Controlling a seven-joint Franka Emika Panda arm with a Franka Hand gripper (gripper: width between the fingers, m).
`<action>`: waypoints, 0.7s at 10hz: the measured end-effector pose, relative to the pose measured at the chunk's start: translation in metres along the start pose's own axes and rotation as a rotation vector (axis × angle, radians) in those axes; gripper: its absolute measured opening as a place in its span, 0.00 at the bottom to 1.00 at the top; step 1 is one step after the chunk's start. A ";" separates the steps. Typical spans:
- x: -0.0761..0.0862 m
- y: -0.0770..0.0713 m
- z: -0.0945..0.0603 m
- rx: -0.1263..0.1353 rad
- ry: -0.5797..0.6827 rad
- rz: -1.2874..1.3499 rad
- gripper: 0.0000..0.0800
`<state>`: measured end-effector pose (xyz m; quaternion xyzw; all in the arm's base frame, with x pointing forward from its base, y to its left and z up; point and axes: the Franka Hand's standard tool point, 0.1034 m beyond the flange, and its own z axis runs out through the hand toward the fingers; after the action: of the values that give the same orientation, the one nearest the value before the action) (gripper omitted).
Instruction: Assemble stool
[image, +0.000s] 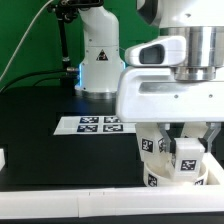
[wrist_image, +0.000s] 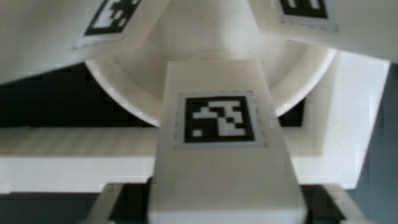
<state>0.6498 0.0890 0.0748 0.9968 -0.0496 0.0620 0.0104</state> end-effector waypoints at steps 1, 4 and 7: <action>0.002 0.006 0.000 -0.007 0.004 0.158 0.42; 0.005 0.019 0.001 -0.020 0.015 0.442 0.42; 0.004 0.025 0.001 -0.029 0.012 0.599 0.42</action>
Offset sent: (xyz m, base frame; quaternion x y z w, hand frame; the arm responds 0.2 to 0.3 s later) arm 0.0013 0.0081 0.0046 0.0453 0.0186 0.2179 0.9747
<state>0.6513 0.0636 0.0747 0.9372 -0.3421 0.0673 0.0062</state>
